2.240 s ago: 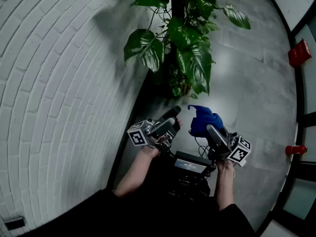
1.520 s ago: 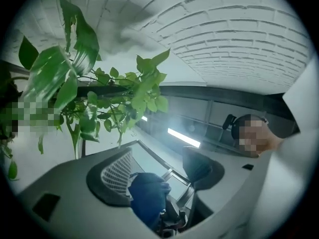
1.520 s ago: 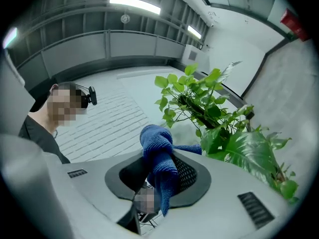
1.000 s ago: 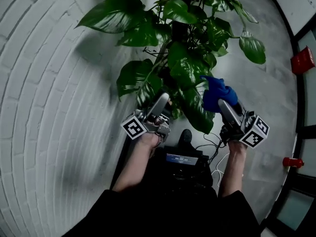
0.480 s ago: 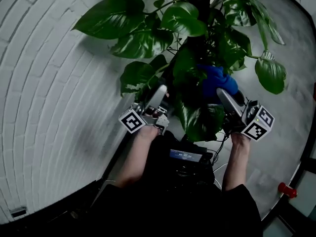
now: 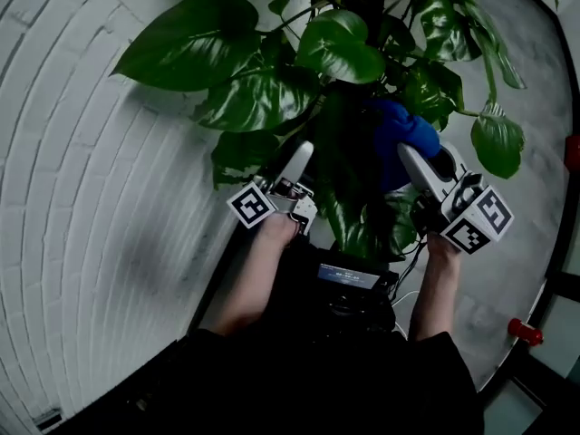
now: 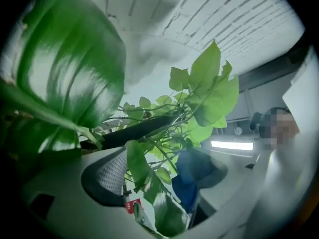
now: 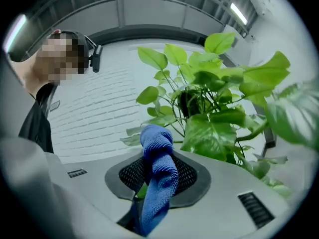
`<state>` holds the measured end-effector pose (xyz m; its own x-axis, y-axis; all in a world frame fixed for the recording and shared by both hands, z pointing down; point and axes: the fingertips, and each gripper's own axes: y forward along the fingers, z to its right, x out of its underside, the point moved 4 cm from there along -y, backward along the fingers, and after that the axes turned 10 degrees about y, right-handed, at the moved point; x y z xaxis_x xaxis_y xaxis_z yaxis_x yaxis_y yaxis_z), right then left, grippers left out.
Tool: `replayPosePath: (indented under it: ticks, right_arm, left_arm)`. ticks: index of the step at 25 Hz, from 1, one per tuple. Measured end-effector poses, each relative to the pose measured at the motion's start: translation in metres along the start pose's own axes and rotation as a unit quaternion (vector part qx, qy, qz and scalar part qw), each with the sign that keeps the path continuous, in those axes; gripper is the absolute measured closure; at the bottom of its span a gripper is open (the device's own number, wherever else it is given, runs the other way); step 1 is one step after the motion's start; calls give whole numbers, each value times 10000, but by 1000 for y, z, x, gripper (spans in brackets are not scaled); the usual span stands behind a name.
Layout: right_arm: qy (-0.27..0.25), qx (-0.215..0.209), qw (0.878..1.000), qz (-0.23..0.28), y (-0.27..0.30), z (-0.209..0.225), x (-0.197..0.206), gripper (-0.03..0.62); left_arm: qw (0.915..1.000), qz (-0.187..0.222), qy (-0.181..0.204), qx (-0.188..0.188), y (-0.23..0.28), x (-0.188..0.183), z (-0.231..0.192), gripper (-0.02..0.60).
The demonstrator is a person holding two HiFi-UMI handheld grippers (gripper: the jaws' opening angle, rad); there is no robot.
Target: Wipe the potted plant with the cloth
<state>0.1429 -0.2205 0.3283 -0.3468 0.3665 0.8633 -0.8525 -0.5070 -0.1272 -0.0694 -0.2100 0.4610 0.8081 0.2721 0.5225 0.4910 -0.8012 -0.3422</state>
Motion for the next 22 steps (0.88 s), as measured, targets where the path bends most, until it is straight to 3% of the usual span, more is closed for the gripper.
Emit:
replayPosePath:
  ticks: [7,9,13,15,18,22]
  right_arm:
    - [-985,-103,9923,740,7,-51,-55,471]
    - [-1298,-235,9889,684,11,-68,-65,471]
    - [-1039,-824,9897,533,23,-89,-67,471]
    - [-1152,-987,9874,441,27,-102,-68,471]
    - [-1665,-363,9847,-353,39,-76,-44,471]
    - [-1627,1371,9722,-981,61,15,6,471]
  left_arm:
    - [9965,-86,-604,578,22,-5,-16,213]
    - [9945,-84,-760,721,28,-4,-20,213]
    - [9904,-15,-1075,870,32,-4,-24,213]
    - [9890,6,-1132,949,33,-6,-26,212]
    - [9875,0,-1158,1071,36,-6,-28,212]
    - [9865,30,-1171,1141,39,-6,-33,212]
